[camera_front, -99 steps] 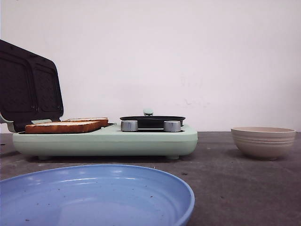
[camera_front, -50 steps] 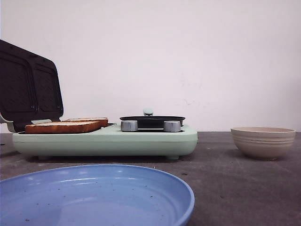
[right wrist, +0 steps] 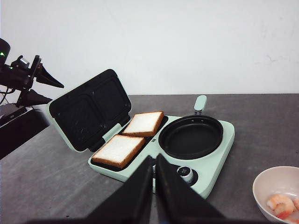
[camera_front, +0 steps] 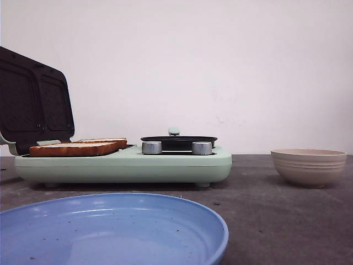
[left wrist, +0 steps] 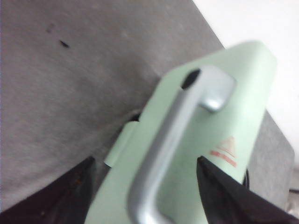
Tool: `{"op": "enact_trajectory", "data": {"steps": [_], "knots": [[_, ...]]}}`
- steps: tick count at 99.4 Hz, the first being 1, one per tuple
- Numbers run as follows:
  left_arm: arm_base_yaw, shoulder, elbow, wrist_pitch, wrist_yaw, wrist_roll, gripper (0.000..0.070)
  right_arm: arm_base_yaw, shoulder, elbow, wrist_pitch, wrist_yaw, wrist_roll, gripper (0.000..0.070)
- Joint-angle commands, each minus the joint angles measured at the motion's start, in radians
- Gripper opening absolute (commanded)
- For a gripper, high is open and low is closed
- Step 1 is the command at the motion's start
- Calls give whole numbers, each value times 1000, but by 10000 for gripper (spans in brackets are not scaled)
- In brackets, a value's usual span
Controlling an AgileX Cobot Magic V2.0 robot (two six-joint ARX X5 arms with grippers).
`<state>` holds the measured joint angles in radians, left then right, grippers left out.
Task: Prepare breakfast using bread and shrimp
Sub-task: 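Reach the left gripper to the sandwich maker lid handle and grasp it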
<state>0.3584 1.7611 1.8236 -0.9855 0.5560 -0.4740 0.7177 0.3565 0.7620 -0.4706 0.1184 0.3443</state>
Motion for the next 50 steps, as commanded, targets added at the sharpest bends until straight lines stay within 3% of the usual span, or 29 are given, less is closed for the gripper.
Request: {"op": "enact_trajectory", "data": {"steps": [1,50], "knots": [[-5,37,23,-3,6,3,358,4,0,5,4,14,16,1],[-46,68,23,-49,-14,21,331,5,0,5,-5,37,15,1]]}}
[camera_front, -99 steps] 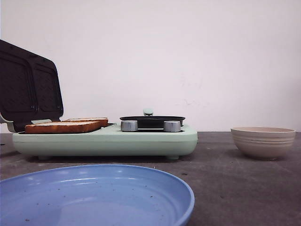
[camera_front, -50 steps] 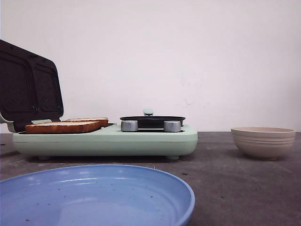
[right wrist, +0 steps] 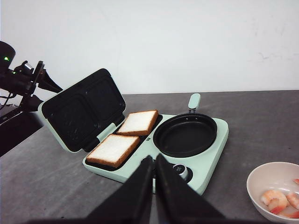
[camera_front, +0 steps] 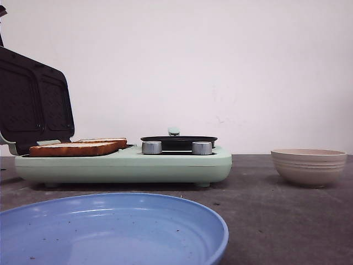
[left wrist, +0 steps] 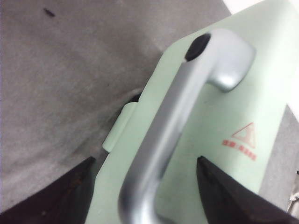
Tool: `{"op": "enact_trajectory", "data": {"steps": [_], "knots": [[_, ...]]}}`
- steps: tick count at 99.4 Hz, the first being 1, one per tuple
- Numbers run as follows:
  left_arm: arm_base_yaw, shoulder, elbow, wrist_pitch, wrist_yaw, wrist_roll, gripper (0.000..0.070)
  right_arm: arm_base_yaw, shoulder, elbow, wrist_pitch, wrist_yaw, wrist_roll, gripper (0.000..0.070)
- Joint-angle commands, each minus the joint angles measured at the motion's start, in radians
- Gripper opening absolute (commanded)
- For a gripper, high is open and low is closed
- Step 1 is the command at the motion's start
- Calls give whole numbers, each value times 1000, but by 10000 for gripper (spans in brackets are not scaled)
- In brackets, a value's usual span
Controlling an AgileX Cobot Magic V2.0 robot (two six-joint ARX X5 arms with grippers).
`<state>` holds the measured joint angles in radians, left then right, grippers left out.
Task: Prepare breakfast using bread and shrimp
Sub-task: 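Reach the left gripper to the sandwich maker lid handle and grasp it, then swing the lid down over the bread with the left gripper and release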
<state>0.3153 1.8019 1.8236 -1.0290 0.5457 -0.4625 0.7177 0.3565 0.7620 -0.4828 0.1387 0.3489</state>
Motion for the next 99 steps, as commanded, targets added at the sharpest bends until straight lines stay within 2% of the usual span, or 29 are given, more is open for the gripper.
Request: {"op": "enact_trajectory", "data": {"steps": [1,11,39,43,49,99], "knots": [[-3,28,23,-7,-4,10,322,5,0,5,7,19,10,1],[-10,31,23,-28,-8,10,224,4,0,5,8,27,10,1],[-49,32,23,-29,-31,27,213,4,0,5,9,50,10,1],[-54,32,23,-30,-36,31,154,4,0,5,9,49,10,1],[-60,32,23,-29,-41,31,0,4,0,5,9,49,11,1],[-161,32,23,-15,-40,28,0,5,0,5,10,49,11,1]]}}
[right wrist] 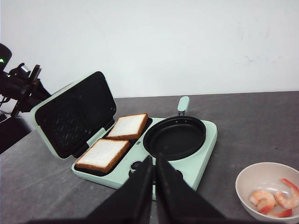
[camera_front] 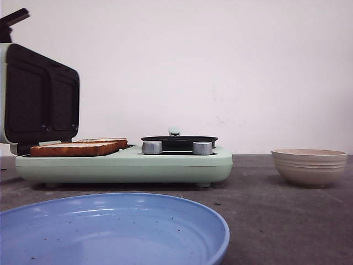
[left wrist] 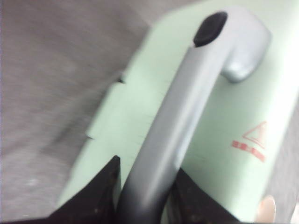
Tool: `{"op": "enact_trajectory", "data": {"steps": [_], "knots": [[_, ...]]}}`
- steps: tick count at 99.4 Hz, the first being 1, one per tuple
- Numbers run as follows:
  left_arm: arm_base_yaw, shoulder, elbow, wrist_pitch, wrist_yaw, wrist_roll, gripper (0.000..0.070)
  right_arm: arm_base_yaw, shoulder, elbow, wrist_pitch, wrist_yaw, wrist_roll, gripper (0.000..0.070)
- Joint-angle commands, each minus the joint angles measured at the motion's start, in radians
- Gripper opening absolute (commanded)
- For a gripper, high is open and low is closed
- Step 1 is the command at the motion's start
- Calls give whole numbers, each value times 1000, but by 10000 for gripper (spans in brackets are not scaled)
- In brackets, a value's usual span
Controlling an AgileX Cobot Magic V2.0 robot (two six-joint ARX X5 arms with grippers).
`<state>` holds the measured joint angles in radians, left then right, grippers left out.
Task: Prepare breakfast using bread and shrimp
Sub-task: 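Swing the lid down over the bread with the left gripper and release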
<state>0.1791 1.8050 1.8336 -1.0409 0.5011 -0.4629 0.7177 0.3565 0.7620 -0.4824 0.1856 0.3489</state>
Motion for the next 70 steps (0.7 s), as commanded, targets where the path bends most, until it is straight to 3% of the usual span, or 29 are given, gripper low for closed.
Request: {"op": "enact_trajectory", "data": {"steps": [1,31,54,70], "knots": [[-28,29,13,-2,5,28,0,5,0,5,9,3,11,1],[-142,29,13,58,-11,27,0,5,0,5,10,2,19,1],[-256,29,13,99,-97,32,0,5,0,5,10,2,29,1],[-328,33,13,98,-198,69,0,5,0,5,10,2,37,1]]}}
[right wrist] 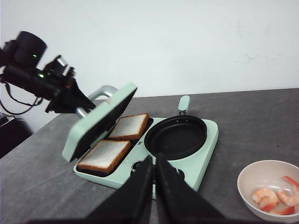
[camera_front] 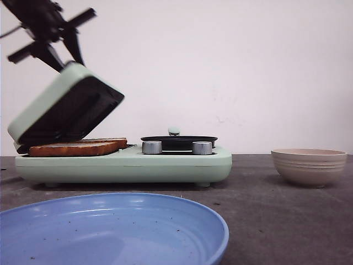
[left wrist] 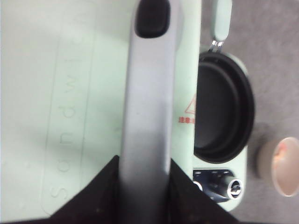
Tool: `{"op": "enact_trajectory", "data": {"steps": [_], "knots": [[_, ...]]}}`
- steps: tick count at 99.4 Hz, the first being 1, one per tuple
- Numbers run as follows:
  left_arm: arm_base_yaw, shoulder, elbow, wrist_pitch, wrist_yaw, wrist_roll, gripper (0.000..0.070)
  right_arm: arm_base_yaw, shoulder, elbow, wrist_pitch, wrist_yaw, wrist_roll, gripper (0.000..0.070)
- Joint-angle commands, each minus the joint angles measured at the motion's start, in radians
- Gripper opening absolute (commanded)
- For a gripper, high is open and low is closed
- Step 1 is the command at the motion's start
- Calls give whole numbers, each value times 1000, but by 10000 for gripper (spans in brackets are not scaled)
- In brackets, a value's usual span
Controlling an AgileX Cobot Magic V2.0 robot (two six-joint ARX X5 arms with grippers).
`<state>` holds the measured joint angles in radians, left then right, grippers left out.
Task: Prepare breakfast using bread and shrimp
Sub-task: 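Swing the lid down over the bread with the left gripper and release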
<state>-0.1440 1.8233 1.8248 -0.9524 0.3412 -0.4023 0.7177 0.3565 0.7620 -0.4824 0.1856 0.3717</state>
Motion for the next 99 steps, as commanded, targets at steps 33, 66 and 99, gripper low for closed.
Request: {"op": "enact_trajectory", "data": {"steps": [33,66,99], "knots": [[-127,80,22,-14,-110,80,0,5,0,5,10,1,34,1],[-141,80,22,-16,-103,98,317,5,0,5,3,-26,40,1],[-115,-53,24,15,-50,86,496,5,0,5,-11,-28,39,1]]}}
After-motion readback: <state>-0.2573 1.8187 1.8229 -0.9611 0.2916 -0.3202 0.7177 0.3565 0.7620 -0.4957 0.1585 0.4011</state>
